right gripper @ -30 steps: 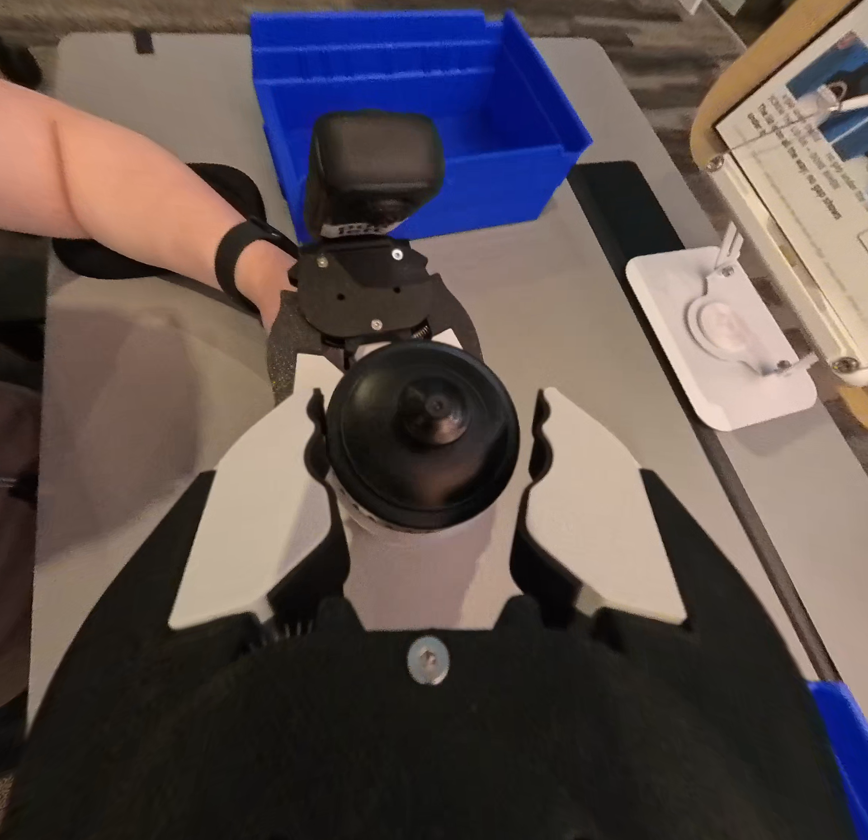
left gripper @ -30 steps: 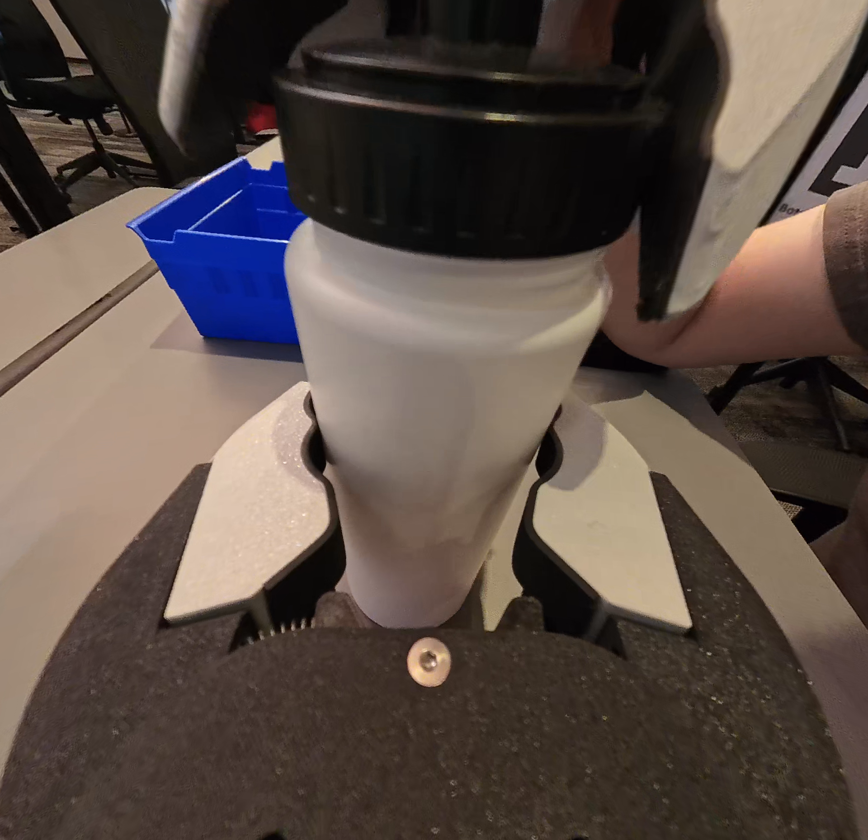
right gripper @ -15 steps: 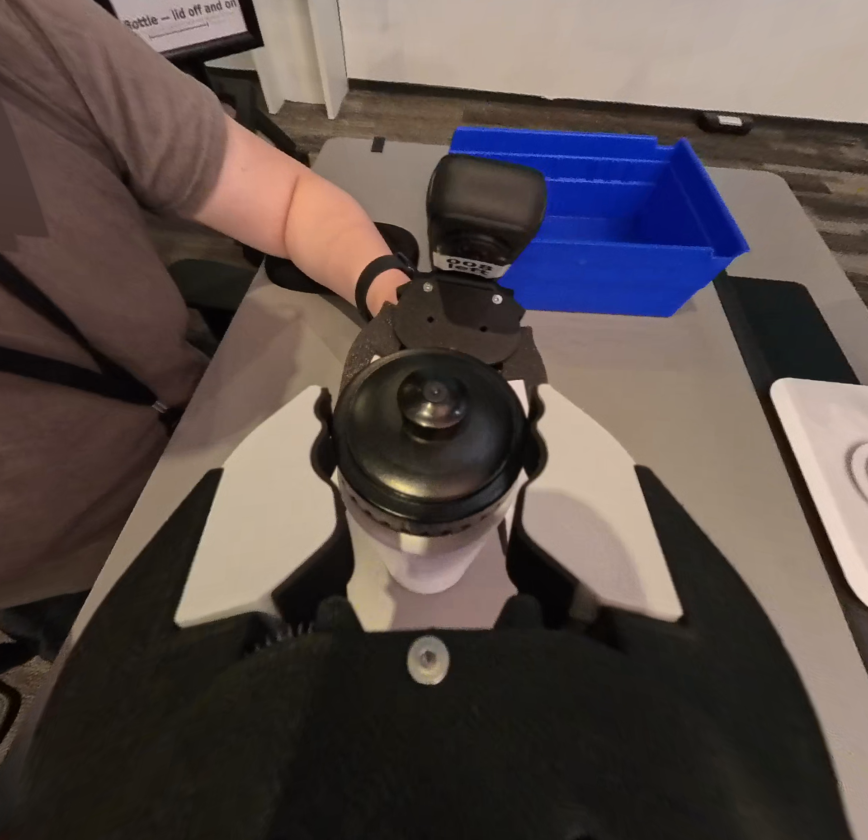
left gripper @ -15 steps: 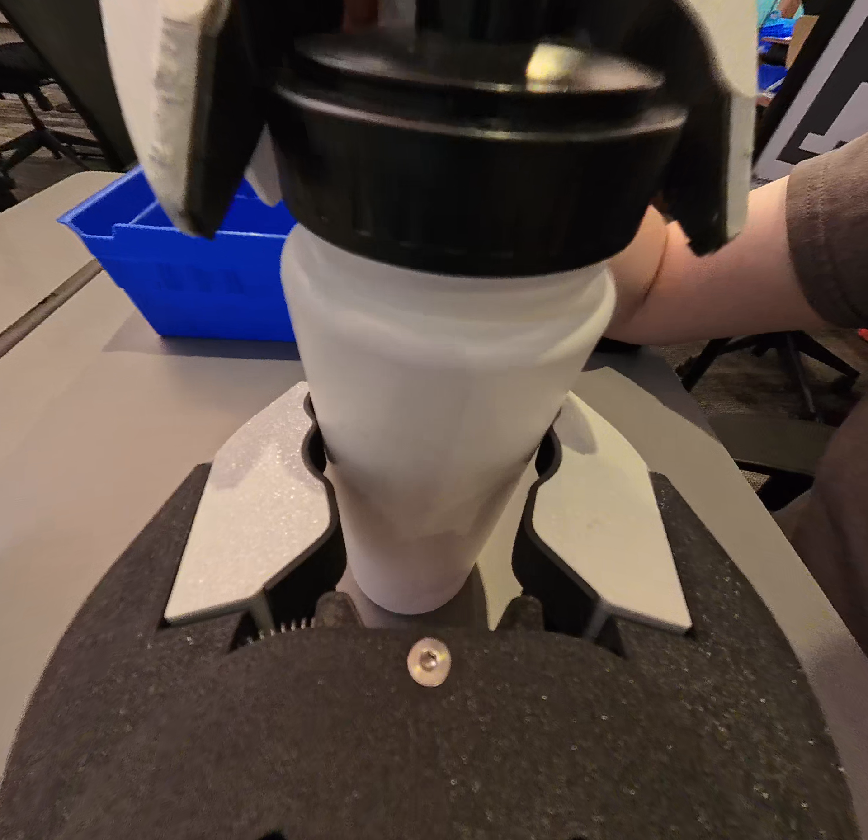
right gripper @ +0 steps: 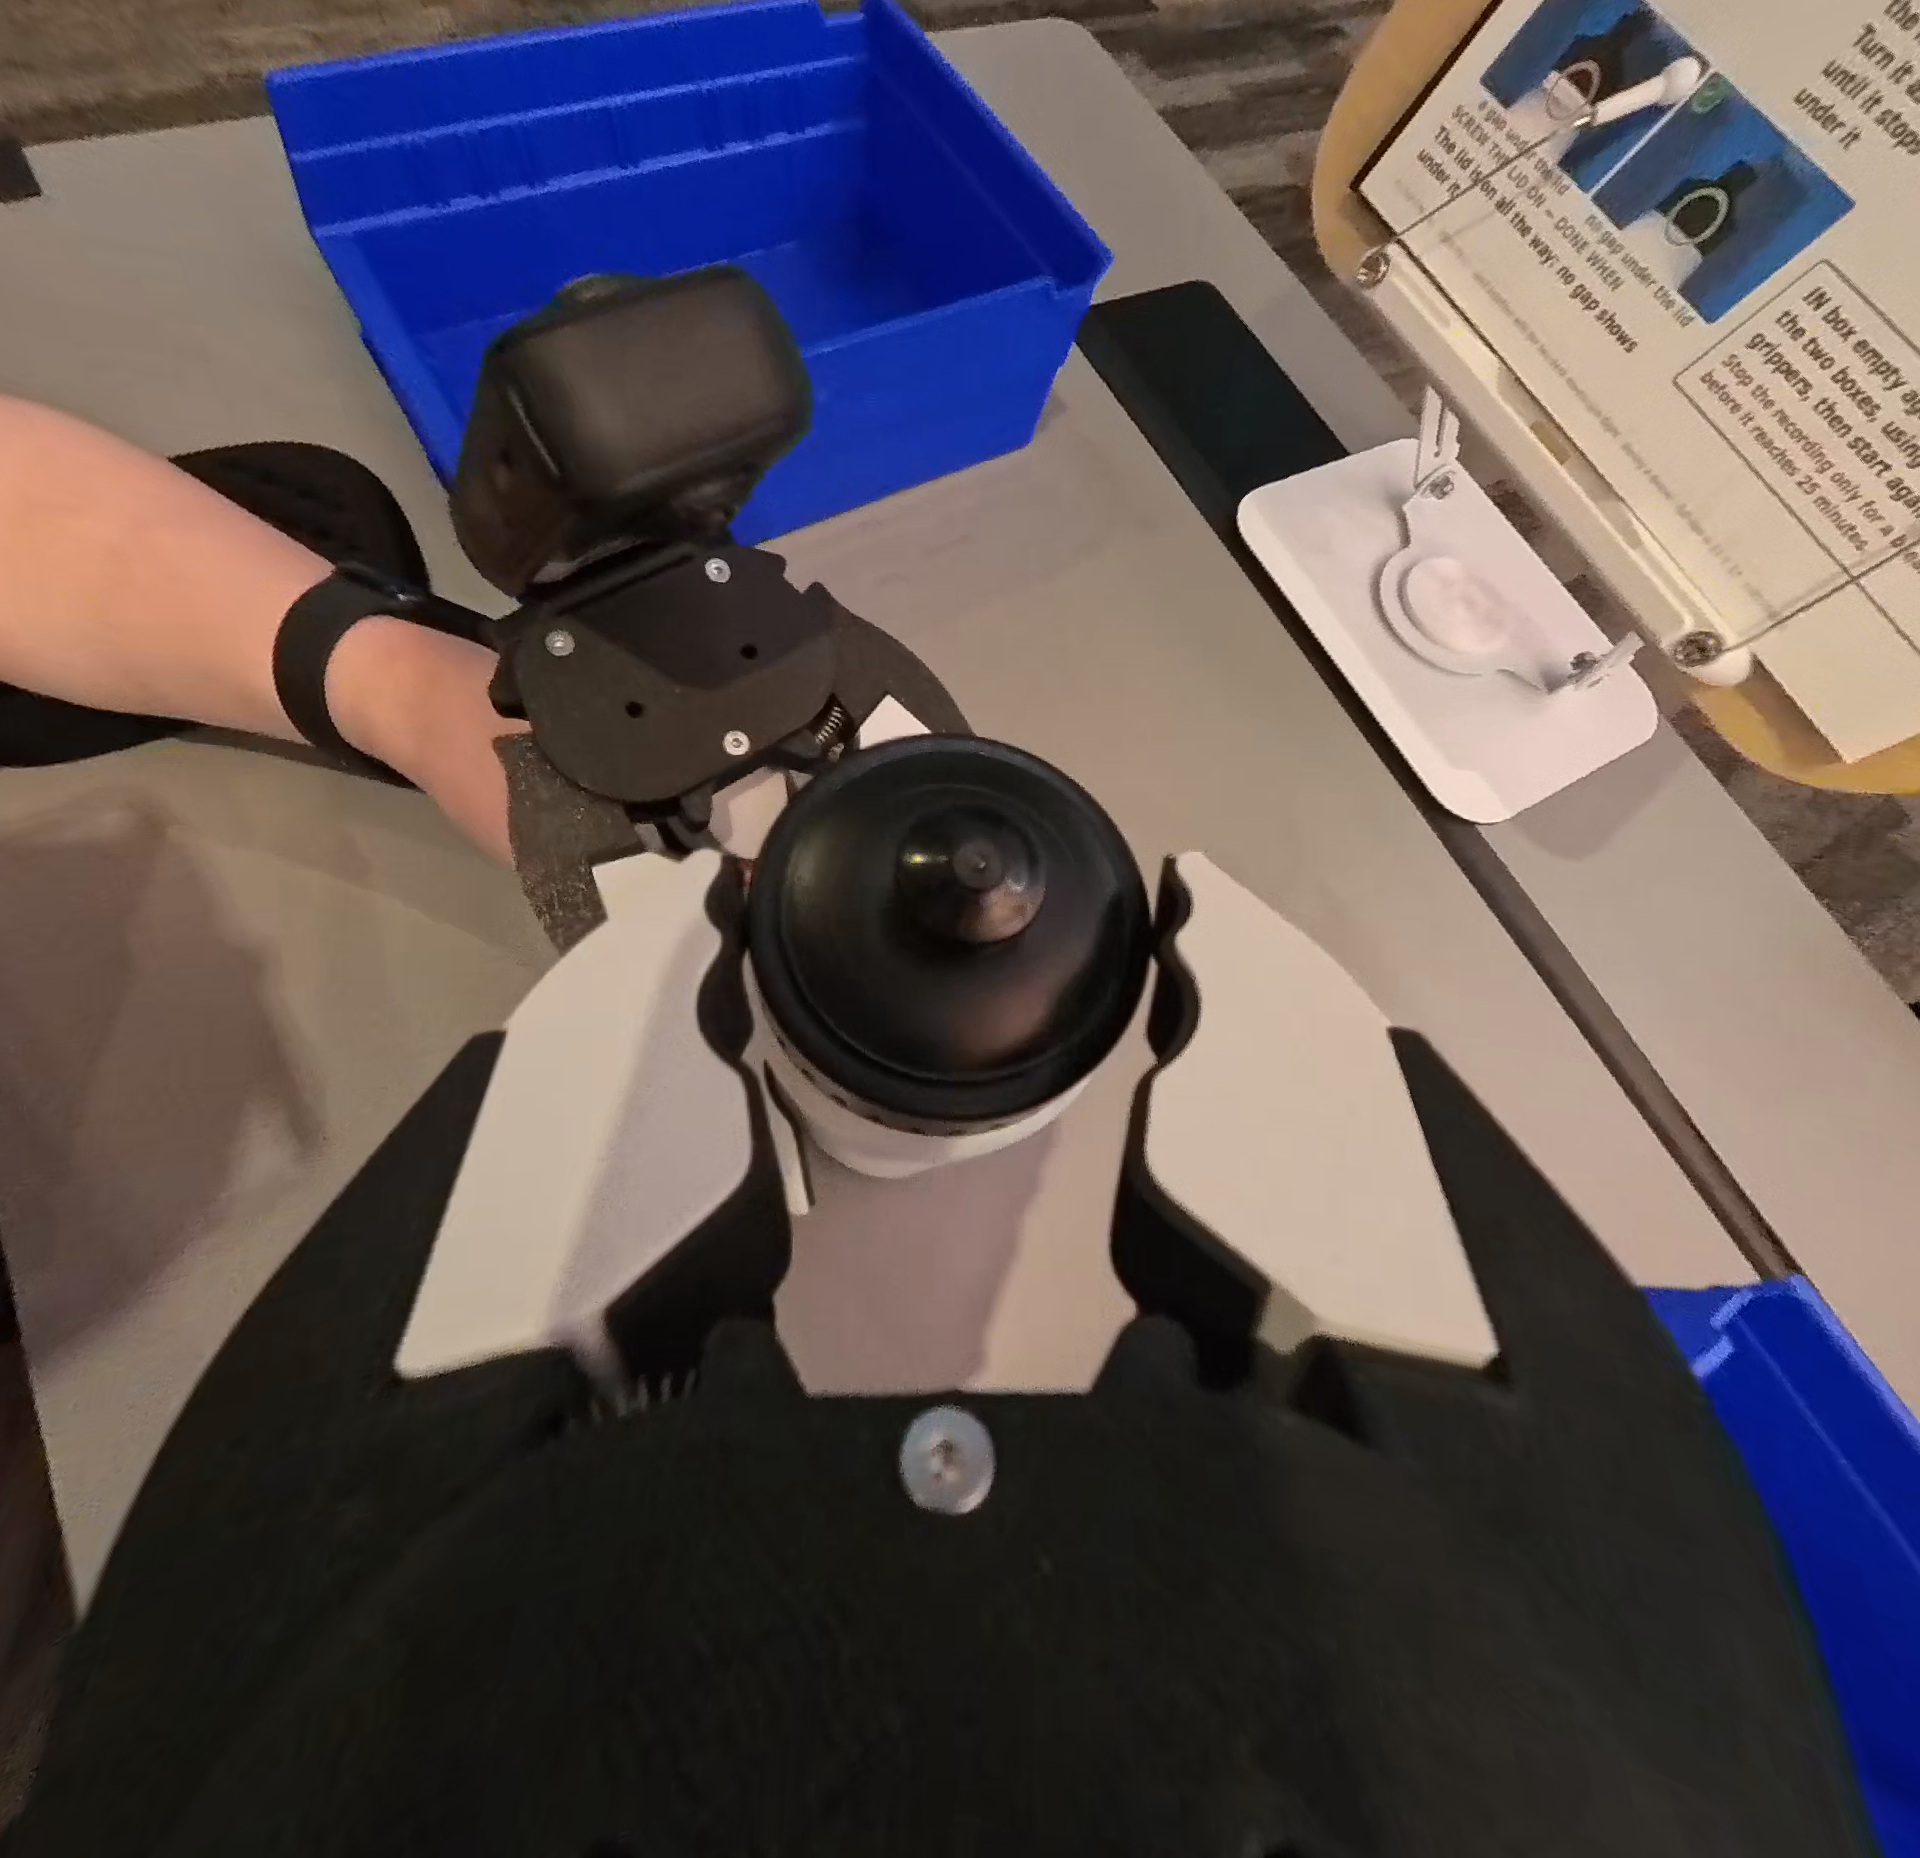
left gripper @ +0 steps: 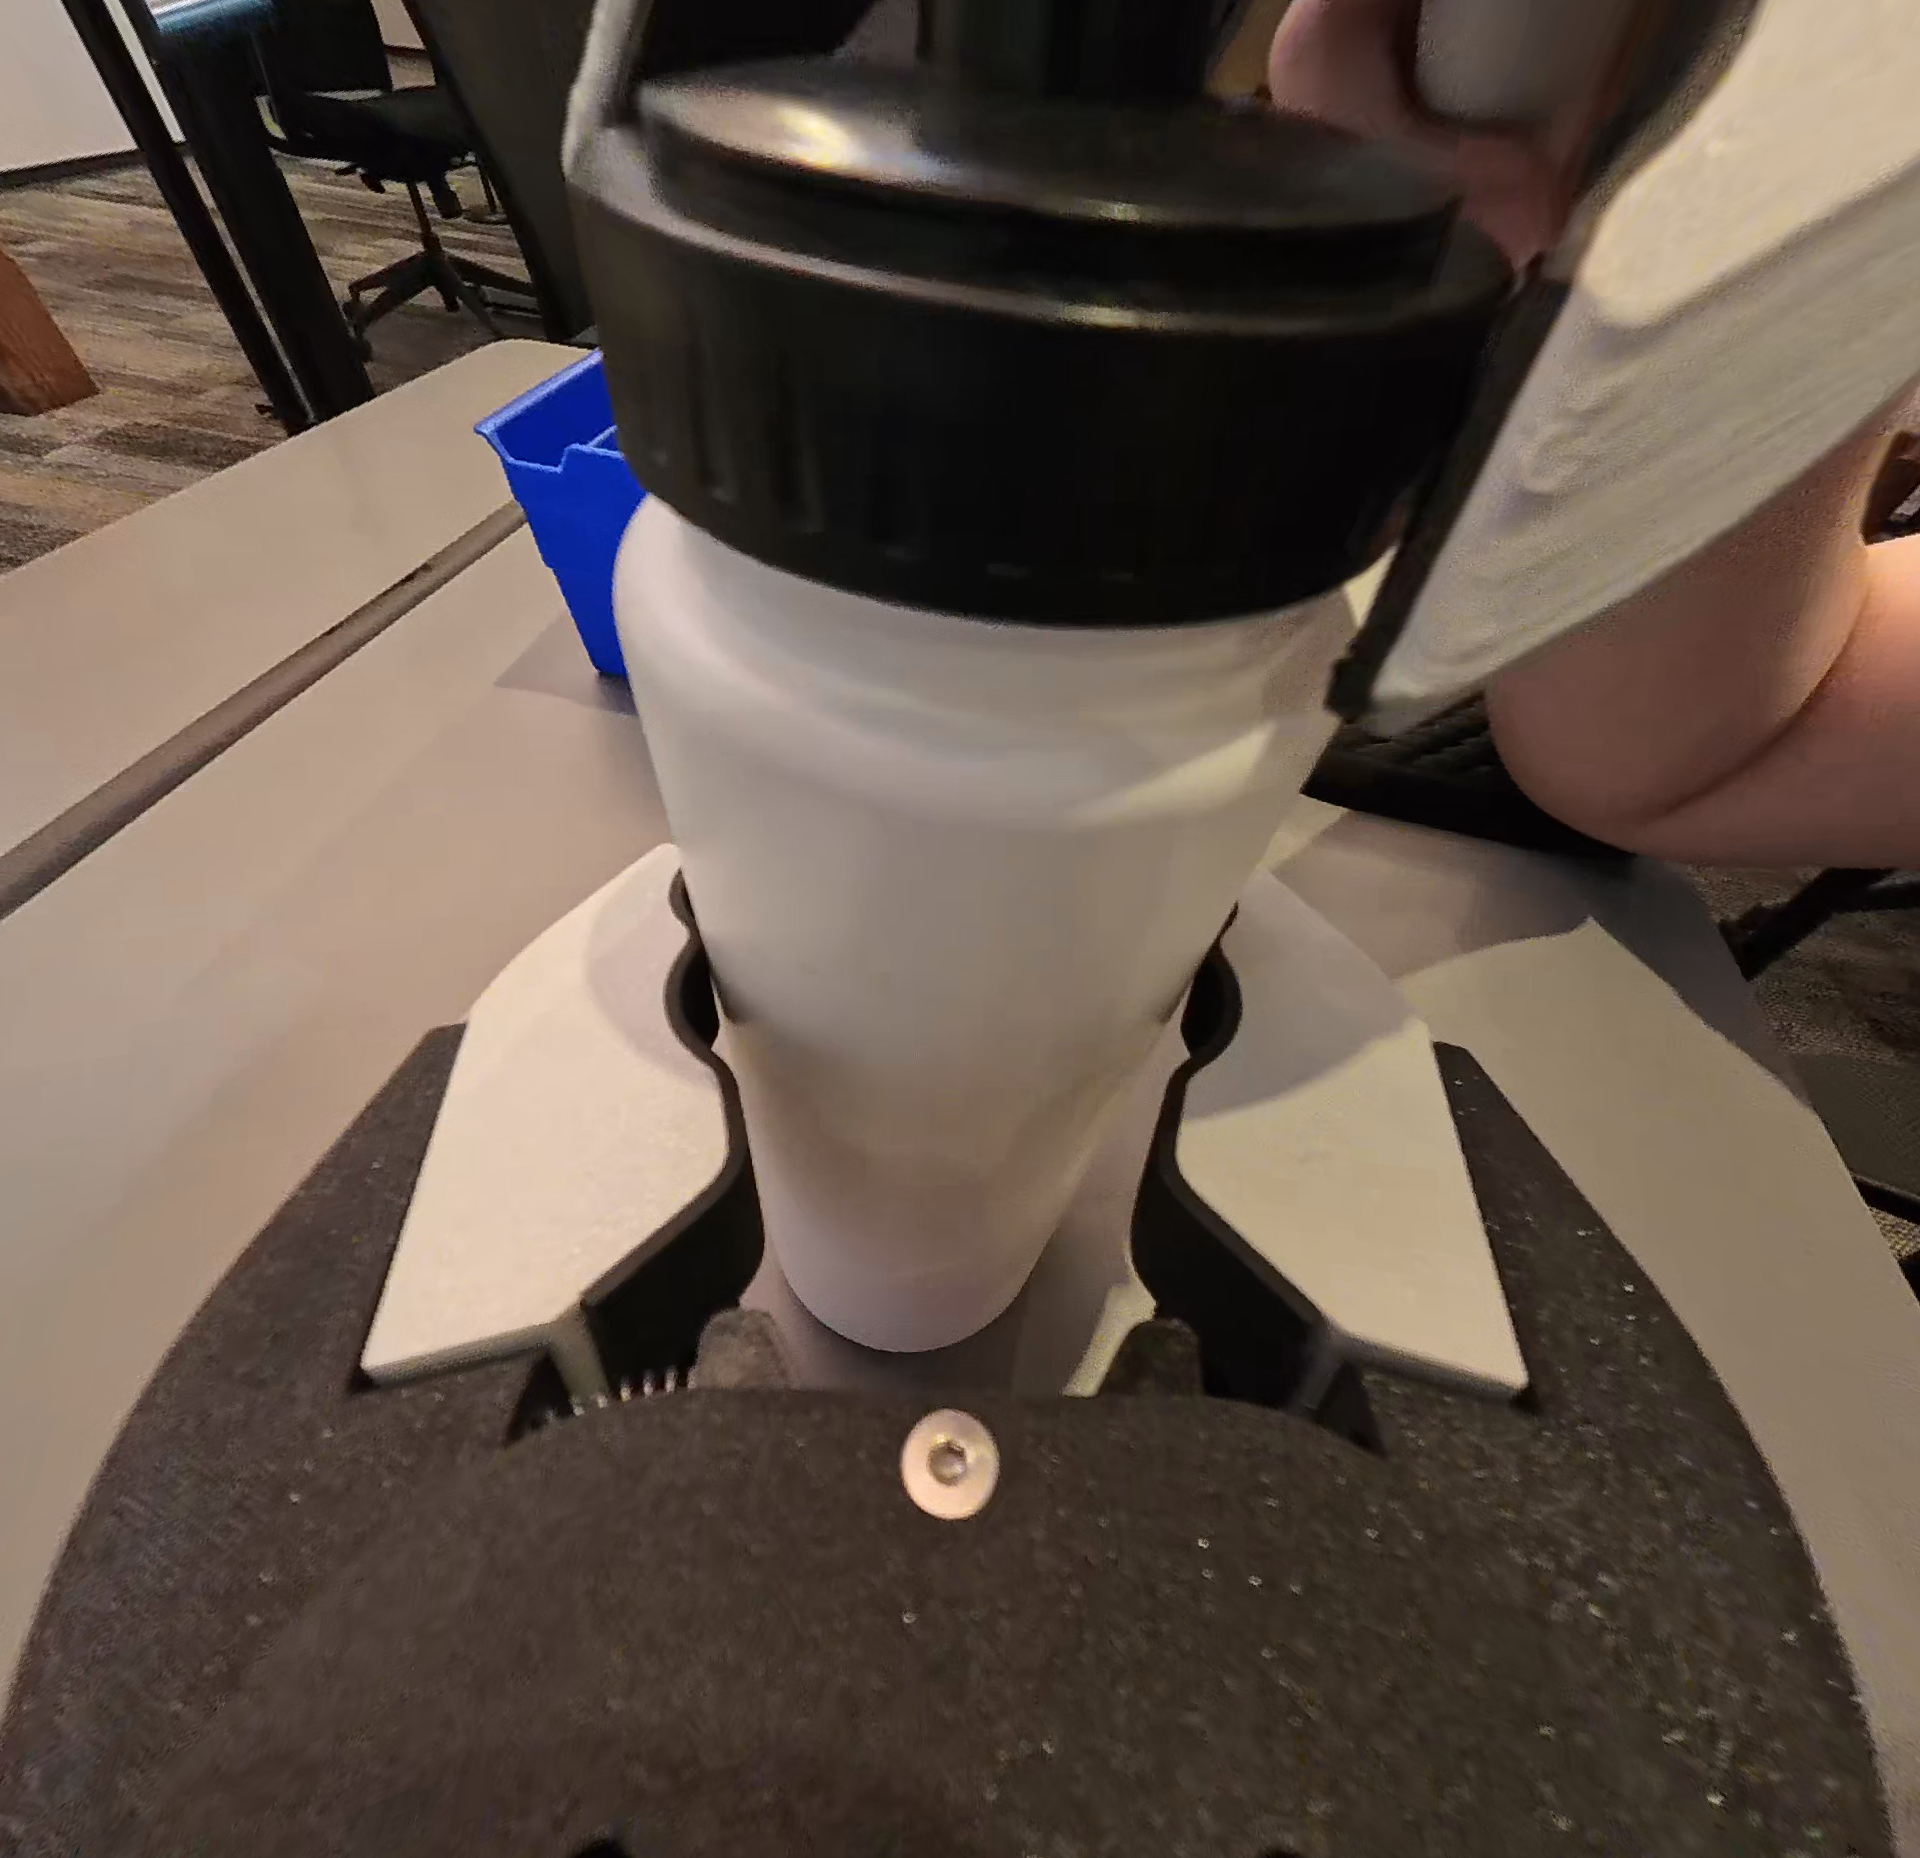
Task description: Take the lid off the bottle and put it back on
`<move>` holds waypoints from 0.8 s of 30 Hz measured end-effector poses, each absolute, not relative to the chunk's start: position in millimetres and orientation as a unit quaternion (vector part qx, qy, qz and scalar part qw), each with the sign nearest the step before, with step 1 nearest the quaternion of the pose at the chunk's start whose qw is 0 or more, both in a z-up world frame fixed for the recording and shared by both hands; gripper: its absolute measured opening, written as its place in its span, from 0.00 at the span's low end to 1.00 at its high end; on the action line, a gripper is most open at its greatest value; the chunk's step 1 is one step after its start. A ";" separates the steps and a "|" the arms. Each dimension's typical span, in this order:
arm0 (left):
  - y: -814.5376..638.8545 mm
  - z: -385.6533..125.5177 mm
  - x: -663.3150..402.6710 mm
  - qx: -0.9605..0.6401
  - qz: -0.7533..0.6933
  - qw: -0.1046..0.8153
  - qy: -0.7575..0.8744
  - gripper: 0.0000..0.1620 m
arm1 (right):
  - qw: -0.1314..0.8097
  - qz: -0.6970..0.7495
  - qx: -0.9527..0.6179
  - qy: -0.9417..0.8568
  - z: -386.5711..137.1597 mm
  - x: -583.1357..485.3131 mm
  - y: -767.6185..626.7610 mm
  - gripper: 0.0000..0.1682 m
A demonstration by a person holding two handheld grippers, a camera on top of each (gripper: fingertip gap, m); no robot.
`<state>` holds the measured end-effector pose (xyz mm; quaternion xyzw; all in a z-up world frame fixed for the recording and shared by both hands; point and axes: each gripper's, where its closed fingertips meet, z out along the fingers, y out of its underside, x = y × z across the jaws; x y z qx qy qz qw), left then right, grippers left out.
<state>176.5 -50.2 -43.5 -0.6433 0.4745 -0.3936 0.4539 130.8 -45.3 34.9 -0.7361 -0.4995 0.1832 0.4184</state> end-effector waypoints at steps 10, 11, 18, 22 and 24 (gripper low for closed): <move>-92.1 -44.6 184.8 -0.573 -0.449 0.389 0.565 0.55 | 0.374 0.360 -0.540 -0.663 41.7 134.4 -94.0 0.46; -95.9 -44.5 185.5 -0.566 -0.456 0.385 0.569 0.55 | 0.367 0.383 -0.530 -0.661 42.3 134.6 -95.4 0.46; -69.8 -43.9 181.3 -0.608 -0.424 0.422 0.521 0.55 | 0.414 0.320 -0.623 -0.582 47.4 123.6 -62.6 0.53; -54.4 -44.0 175.9 -0.634 -0.401 0.441 0.492 0.56 | 0.452 0.225 -0.686 -0.524 47.2 117.3 -48.8 0.53; -53.6 -44.0 175.9 -0.637 -0.400 0.442 0.488 0.56 | 0.457 0.198 -0.707 -0.502 44.0 117.1 -43.7 0.52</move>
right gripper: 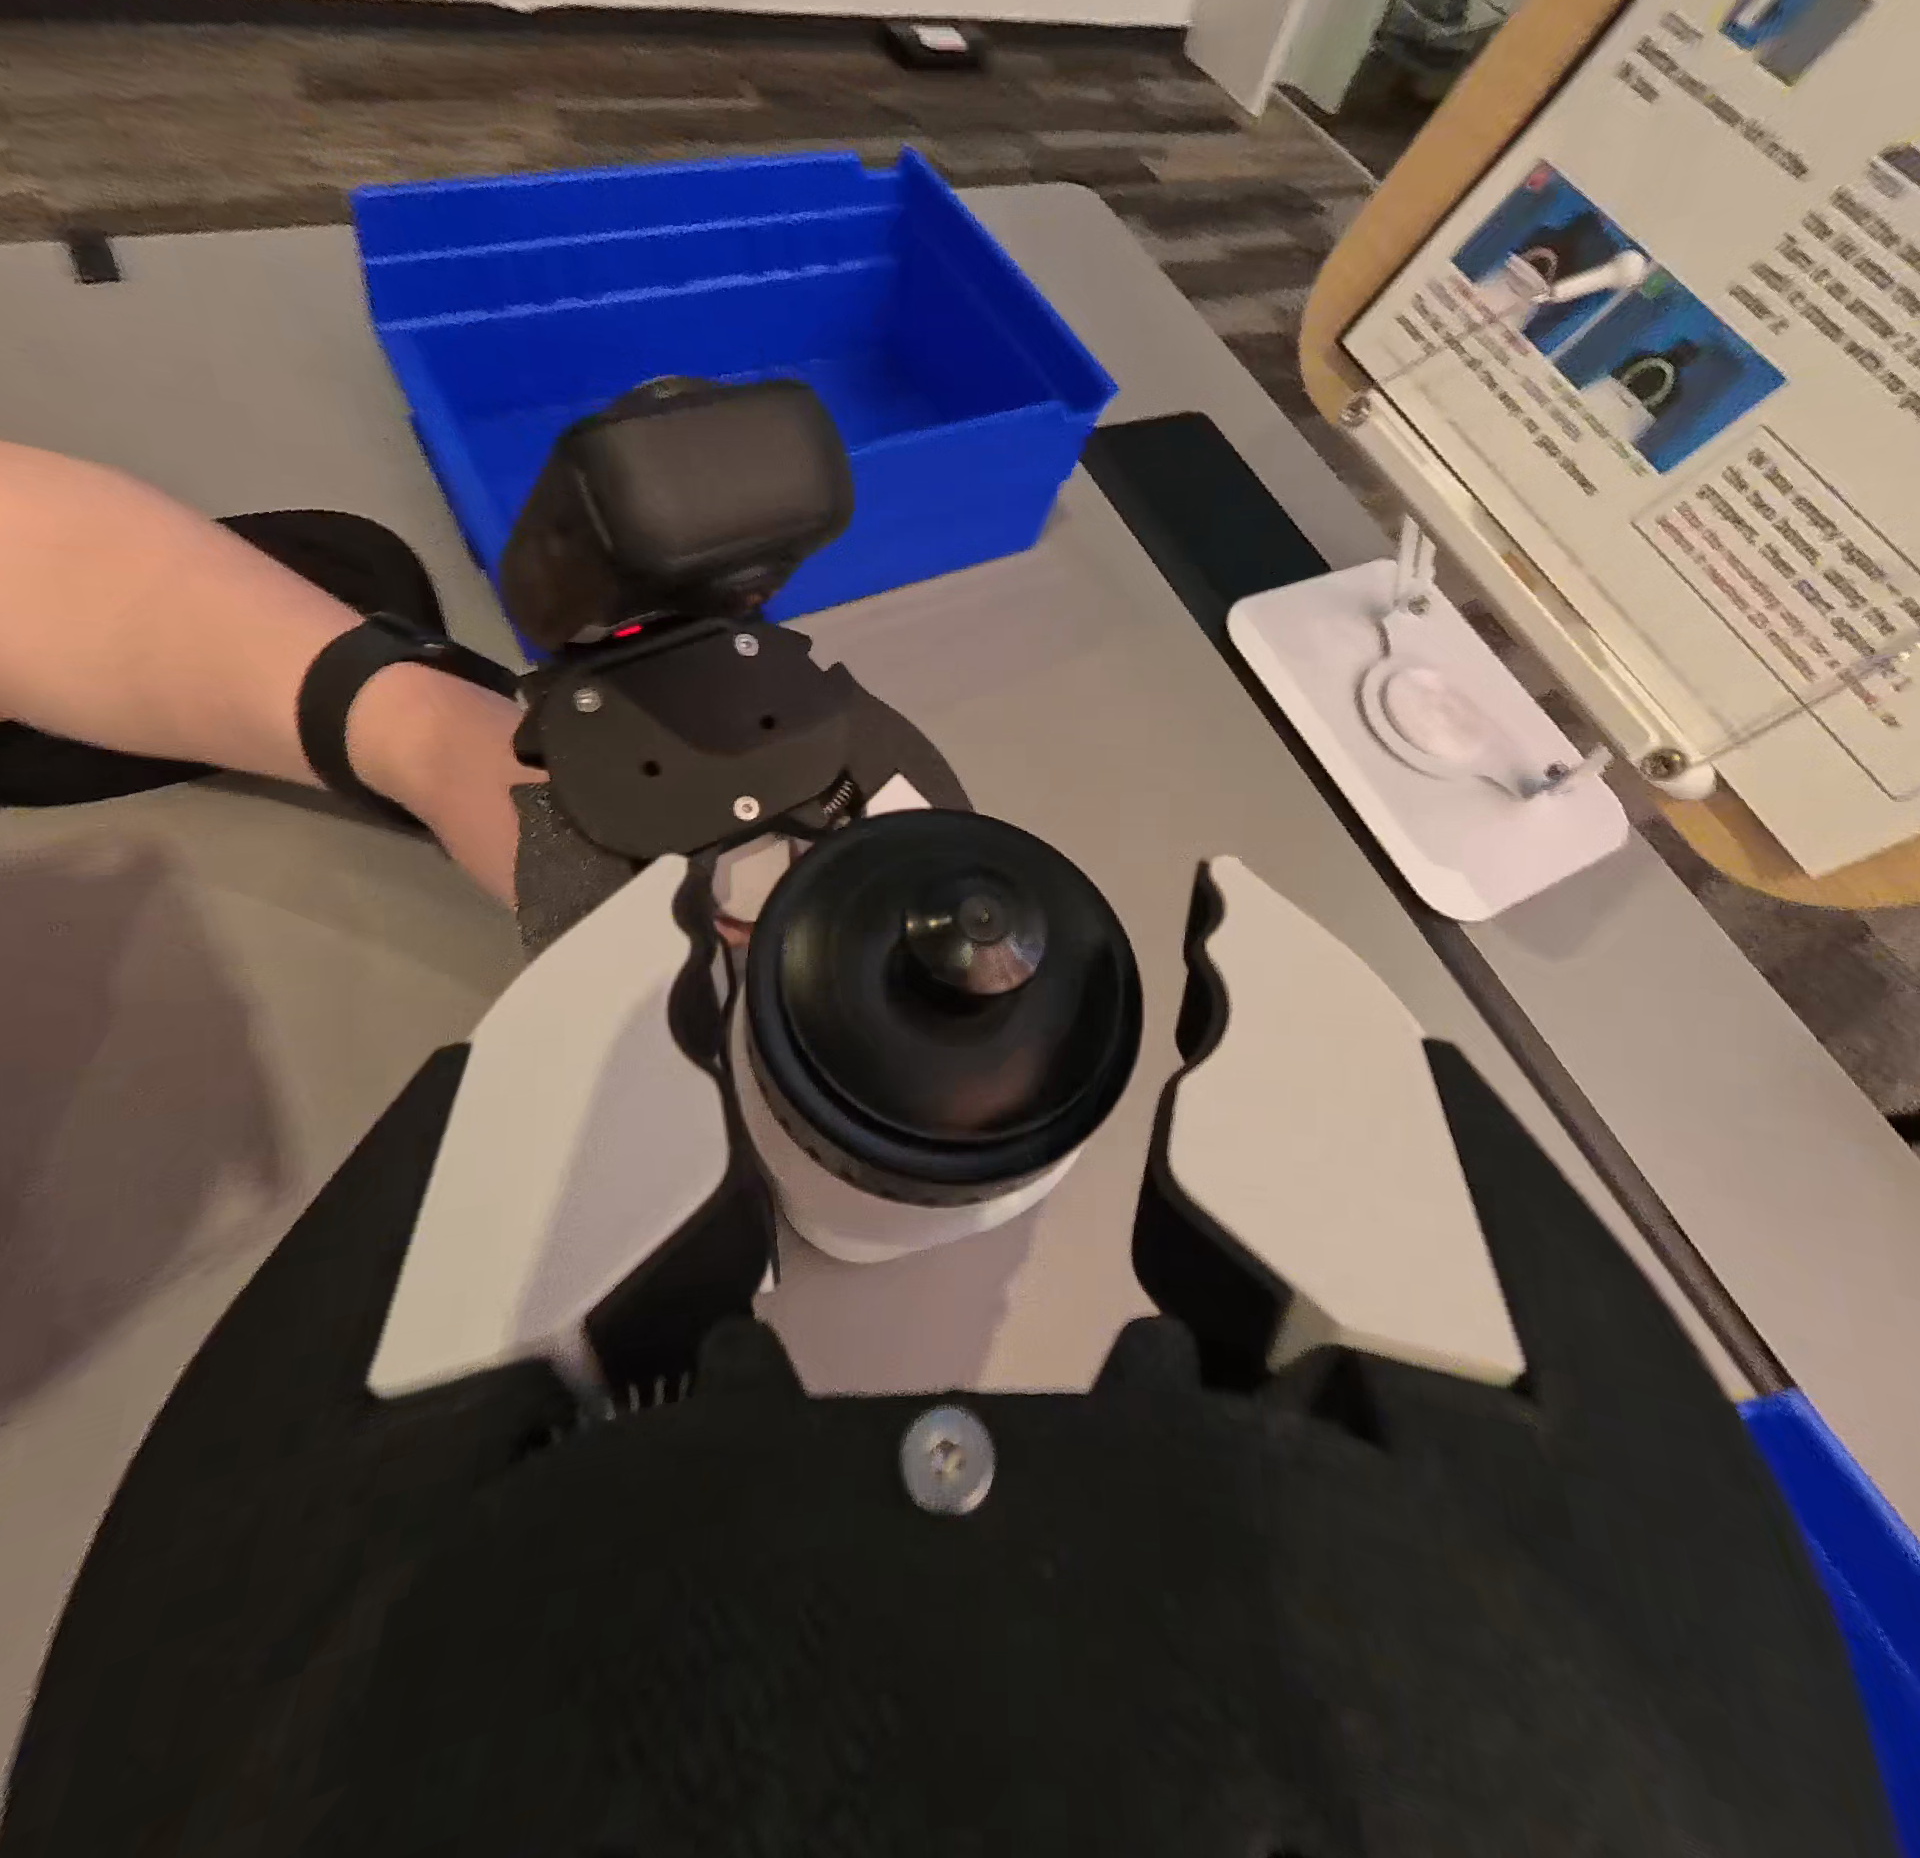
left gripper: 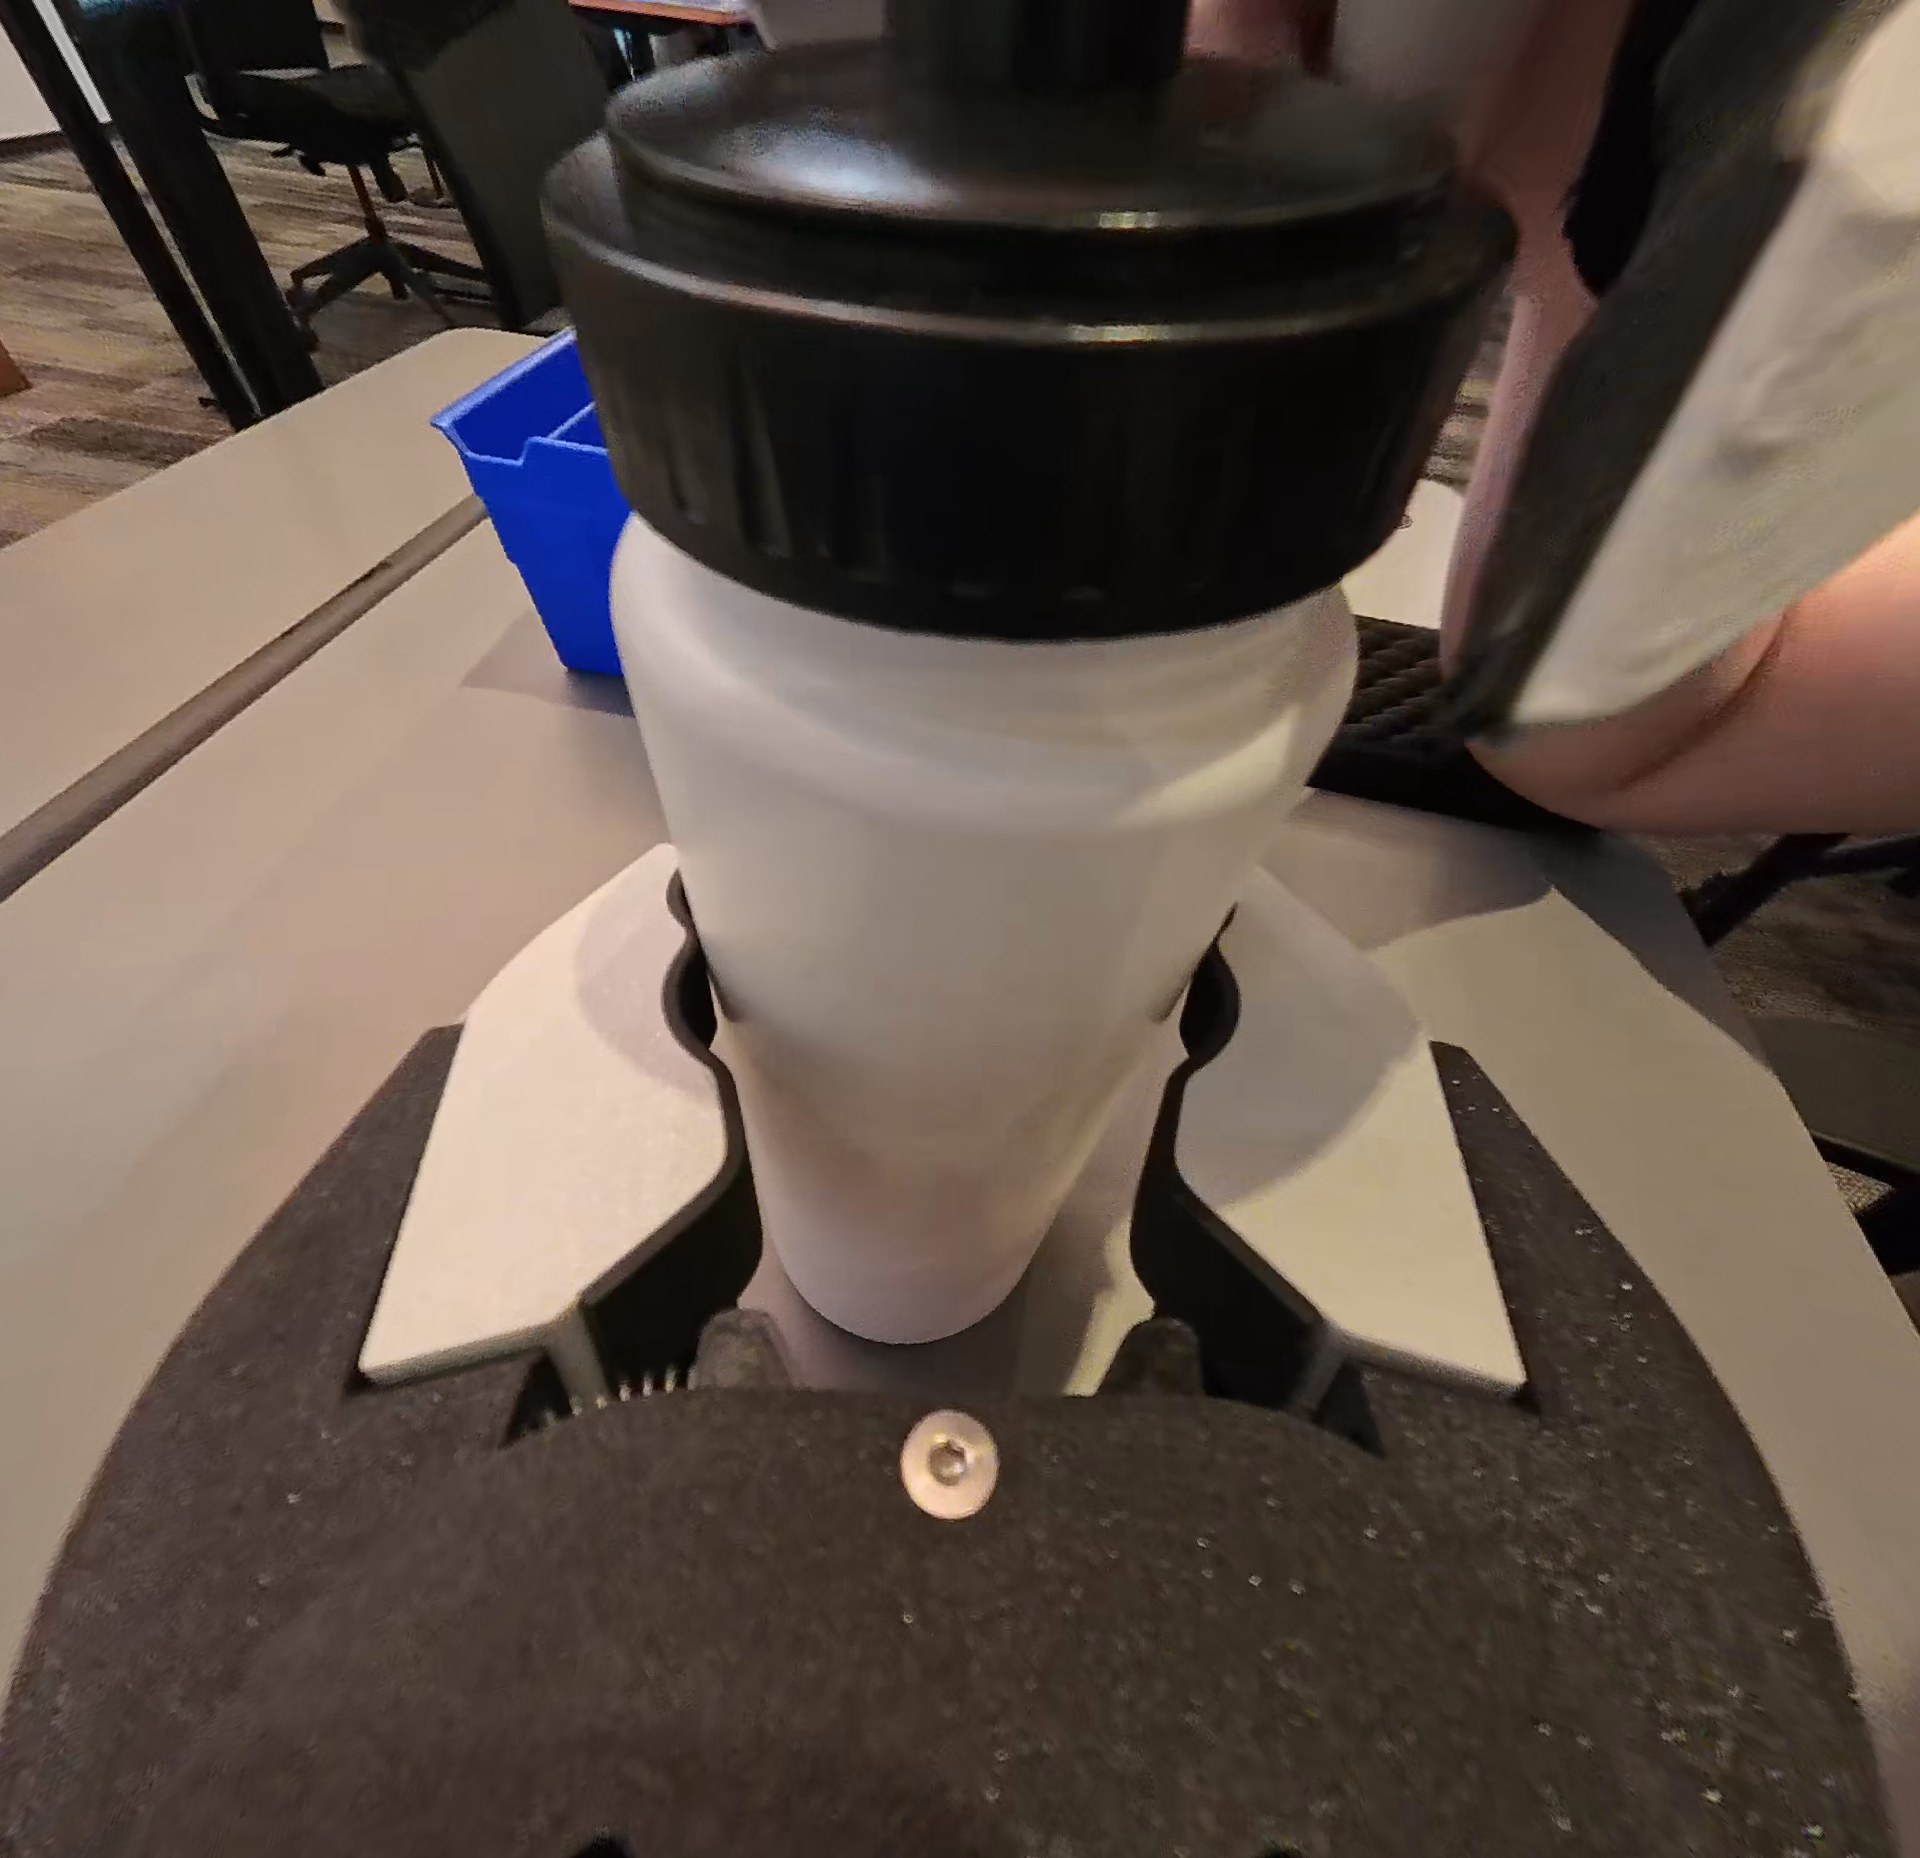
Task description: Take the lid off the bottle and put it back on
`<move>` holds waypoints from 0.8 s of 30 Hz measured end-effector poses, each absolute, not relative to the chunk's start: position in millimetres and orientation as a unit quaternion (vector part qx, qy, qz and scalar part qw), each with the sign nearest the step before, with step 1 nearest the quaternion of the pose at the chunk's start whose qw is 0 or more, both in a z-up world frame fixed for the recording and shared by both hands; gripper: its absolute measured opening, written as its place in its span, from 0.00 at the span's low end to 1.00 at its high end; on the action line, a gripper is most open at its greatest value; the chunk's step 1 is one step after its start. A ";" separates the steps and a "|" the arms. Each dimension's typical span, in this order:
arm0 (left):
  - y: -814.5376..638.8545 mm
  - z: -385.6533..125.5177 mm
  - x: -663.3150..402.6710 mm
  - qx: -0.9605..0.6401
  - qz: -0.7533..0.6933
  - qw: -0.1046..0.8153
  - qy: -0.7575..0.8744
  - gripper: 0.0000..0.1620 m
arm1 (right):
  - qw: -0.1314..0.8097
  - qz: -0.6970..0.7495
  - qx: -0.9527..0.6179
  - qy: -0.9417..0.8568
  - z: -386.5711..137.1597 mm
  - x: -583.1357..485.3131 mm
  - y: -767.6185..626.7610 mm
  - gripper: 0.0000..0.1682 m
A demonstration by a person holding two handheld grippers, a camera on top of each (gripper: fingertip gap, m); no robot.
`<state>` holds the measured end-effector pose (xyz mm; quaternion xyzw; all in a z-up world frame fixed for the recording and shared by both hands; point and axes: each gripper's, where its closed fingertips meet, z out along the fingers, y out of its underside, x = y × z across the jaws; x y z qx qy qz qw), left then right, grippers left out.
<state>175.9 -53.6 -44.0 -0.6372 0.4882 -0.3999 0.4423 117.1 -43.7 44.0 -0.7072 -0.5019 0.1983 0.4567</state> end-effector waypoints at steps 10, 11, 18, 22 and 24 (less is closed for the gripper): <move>-84.3 -44.5 184.3 -0.588 -0.440 0.401 0.547 0.55 | 0.403 0.312 -0.575 -0.640 44.2 115.1 -88.8 0.36; -89.4 -44.4 185.9 -0.580 -0.447 0.395 0.555 0.55 | 0.394 0.332 -0.562 -0.647 44.1 115.0 -93.4 0.36; -83.7 -44.3 185.5 -0.588 -0.439 0.406 0.544 0.55 | 0.413 0.304 -0.587 -0.626 45.9 113.2 -83.2 0.43; -72.0 -44.2 182.1 -0.606 -0.423 0.423 0.524 0.55 | 0.440 0.245 -0.651 -0.568 55.3 132.1 -62.5 0.48; -65.4 -44.1 179.9 -0.617 -0.414 0.431 0.512 0.55 | 0.434 0.213 -0.692 -0.536 52.8 141.3 -53.5 0.48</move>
